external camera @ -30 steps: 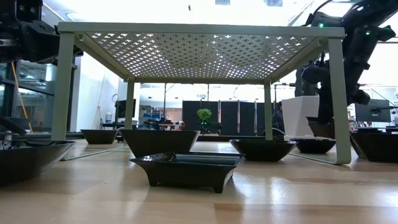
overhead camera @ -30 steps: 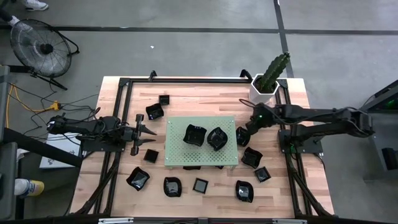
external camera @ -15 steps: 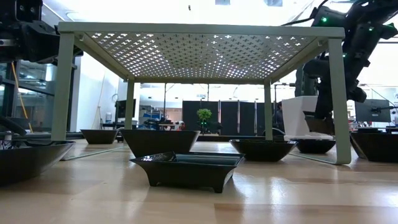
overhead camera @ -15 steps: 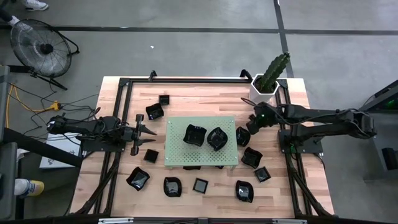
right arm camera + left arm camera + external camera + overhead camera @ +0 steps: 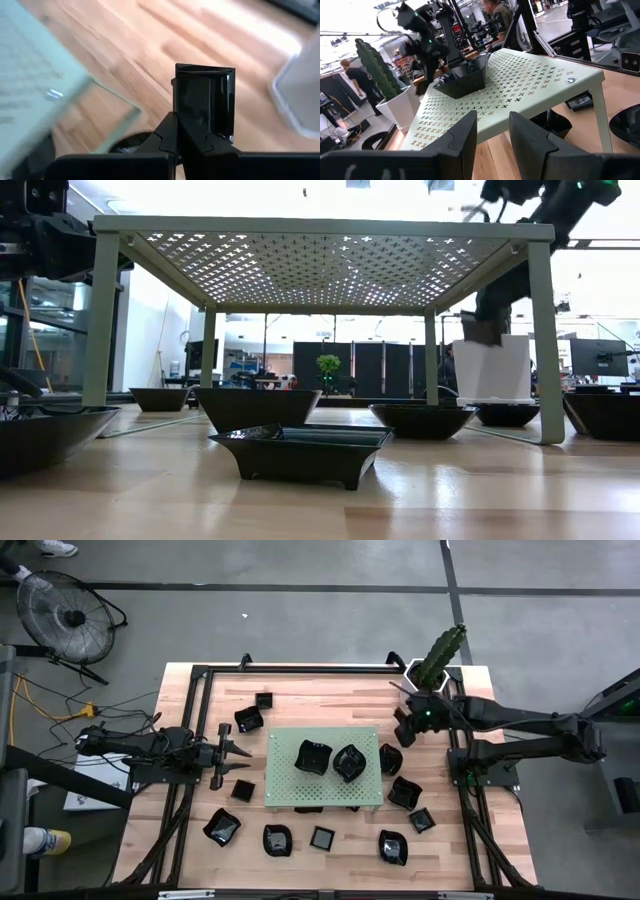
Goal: Pick & Place Mini shaped plates
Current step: Put the black square shaped plate on the shelf
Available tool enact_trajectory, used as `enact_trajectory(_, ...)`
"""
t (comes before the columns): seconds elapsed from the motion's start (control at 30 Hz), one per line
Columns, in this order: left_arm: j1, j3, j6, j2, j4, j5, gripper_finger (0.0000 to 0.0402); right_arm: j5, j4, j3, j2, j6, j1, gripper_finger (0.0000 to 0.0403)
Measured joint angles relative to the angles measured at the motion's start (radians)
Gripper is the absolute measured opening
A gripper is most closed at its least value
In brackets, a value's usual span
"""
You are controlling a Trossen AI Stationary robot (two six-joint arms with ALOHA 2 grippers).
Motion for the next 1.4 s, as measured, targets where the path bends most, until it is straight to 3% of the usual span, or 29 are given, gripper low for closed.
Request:
enact_trajectory(0.23, 0.0, 0.0, 0.0, 0.0, 0.0, 0.0, 0.0111, 0.002, 0.008, 0.152, 0.0, -0.16, 0.005, 0.0)
enact_trajectory(0.5, 0.0, 0.0, 0.0, 0.0, 0.0, 0.0, 0.0111, 0.044, 0.095, 0.26, 0.039, -0.326, 0.094, 0.0)
enact_trajectory(0.97, 0.0, 0.0, 0.0, 0.0, 0.0, 0.0, 0.0111, 0.038, 0.239, 0.285, 0.133, -0.719, 0.272, 0.0)
enact_trajectory(1.4, 0.0, 0.0, 0.0, 0.0, 0.0, 0.0, 0.0111, -0.007, 0.4, 0.285, 0.139, -0.815, 0.336, 0.0)
